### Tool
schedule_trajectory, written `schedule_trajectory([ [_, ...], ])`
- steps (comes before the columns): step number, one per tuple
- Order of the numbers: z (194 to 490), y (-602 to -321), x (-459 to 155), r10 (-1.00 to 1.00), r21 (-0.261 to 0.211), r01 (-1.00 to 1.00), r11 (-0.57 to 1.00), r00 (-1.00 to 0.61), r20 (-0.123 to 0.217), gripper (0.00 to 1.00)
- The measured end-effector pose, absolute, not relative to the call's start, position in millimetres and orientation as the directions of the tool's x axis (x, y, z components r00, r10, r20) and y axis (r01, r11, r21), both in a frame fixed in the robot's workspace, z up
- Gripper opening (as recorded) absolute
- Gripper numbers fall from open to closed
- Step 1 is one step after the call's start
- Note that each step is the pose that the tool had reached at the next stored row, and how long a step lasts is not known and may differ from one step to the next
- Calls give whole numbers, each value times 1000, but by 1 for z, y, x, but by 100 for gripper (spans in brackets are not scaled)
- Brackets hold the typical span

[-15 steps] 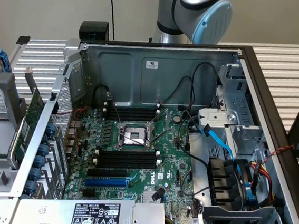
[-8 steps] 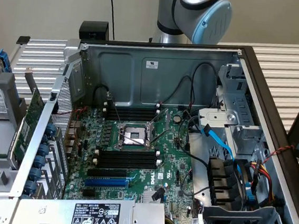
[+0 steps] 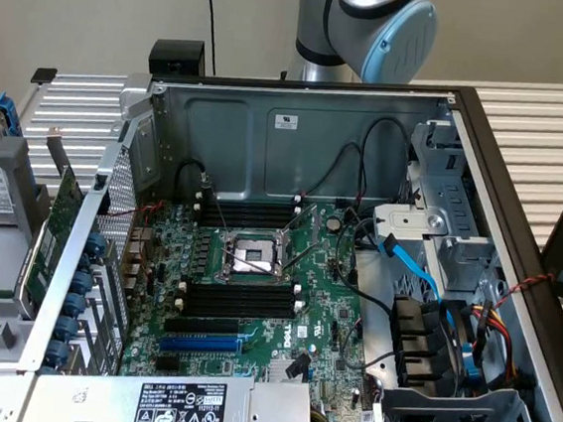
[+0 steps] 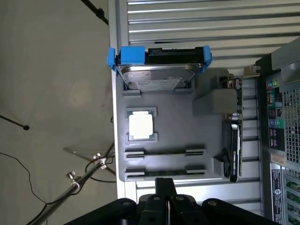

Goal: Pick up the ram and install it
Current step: 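Pick up the ram and move it above insertion slot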

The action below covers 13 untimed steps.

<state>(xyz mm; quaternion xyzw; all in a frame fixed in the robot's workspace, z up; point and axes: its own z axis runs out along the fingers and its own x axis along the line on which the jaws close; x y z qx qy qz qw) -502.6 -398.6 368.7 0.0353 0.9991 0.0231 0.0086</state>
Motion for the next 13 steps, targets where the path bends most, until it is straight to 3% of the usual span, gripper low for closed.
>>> schedule_trajectory([
  [13,369,-399,-504,-108,46,-109,993,-994,-16,11],
])
